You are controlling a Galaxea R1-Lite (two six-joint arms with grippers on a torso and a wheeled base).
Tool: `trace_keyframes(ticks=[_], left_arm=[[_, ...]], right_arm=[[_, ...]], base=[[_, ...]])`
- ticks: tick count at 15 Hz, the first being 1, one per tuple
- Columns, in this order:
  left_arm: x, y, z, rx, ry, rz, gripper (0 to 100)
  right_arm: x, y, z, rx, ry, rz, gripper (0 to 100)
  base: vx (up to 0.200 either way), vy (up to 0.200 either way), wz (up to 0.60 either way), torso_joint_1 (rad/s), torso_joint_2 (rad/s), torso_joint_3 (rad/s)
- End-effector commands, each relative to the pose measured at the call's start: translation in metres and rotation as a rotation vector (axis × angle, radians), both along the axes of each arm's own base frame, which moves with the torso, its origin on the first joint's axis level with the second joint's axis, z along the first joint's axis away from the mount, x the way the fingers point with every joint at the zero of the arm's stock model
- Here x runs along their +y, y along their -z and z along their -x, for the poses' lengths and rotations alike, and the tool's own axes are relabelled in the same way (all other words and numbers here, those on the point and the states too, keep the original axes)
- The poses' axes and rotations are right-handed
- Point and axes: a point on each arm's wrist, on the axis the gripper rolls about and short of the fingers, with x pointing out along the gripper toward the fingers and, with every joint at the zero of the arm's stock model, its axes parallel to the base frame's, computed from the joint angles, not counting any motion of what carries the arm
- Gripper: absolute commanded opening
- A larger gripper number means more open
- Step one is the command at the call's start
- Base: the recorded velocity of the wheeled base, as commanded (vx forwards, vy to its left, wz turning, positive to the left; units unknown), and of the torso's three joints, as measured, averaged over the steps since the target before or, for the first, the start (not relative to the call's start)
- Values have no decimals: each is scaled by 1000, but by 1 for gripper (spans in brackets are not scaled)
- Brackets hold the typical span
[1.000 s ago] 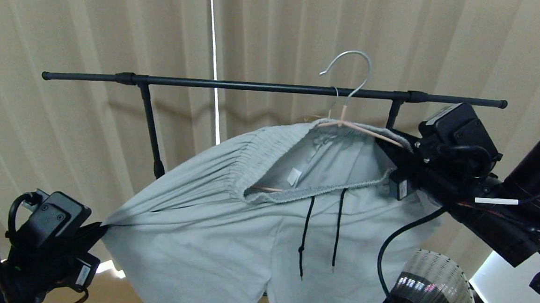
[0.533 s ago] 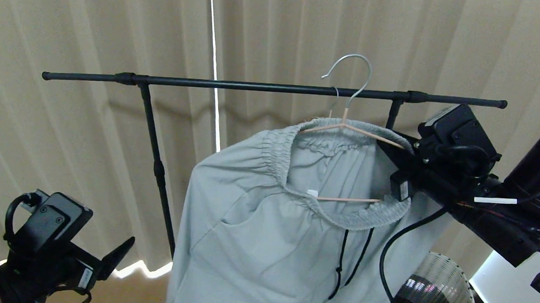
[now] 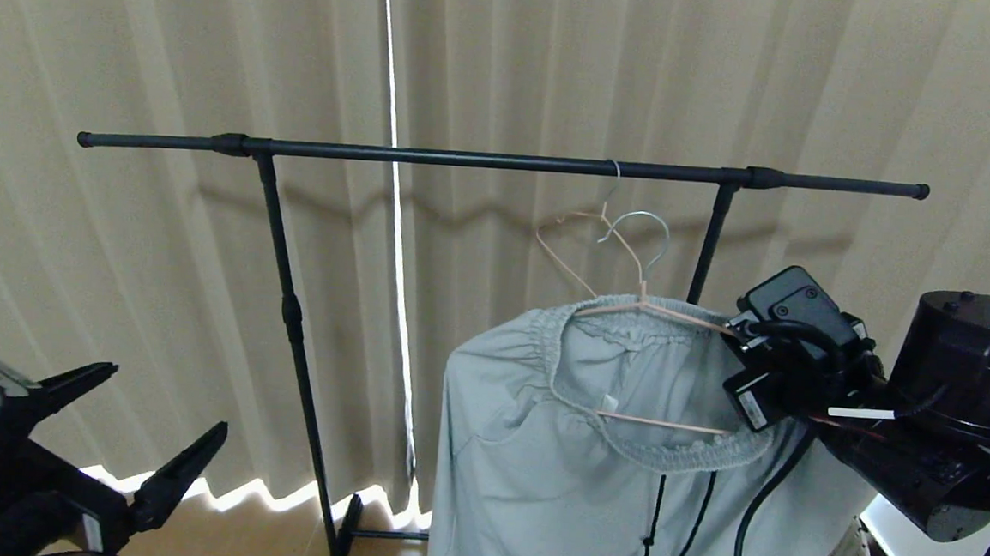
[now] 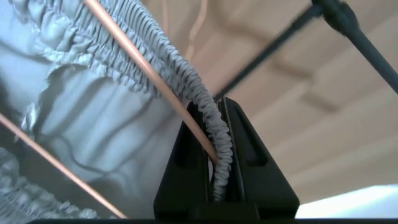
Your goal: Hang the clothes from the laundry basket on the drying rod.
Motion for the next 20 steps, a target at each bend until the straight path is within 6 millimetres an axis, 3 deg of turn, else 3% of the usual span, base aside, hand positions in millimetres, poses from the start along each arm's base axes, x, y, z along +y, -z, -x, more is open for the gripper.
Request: trace_keyframes(ticks=[1,3,9,14,20], left_arm=[[8,-6,19,-88,-18,29,100],[7,-7,19,-85,-20,29,100],[7,-6,18,-76,-16,34,100],[6,-5,19,-74,21,36,100],[6,-5,18,-74,21,37,100]], right_arm=[[-2,0,-3,1,18,2,0],[-1,-2,-2,-9,12,-3,0],[-1,-6,0,-28,10,-13,0],[-2,-7,0,-30,9,-16,0],[-2,-9,1,-37,9,-20,0]], base=[[0,0,0,0,0,0],[0,0,0,0,0,0],[200,0,0,1,-1,3],[0,0,0,0,0,0],[0,200,0,-2,2,3]])
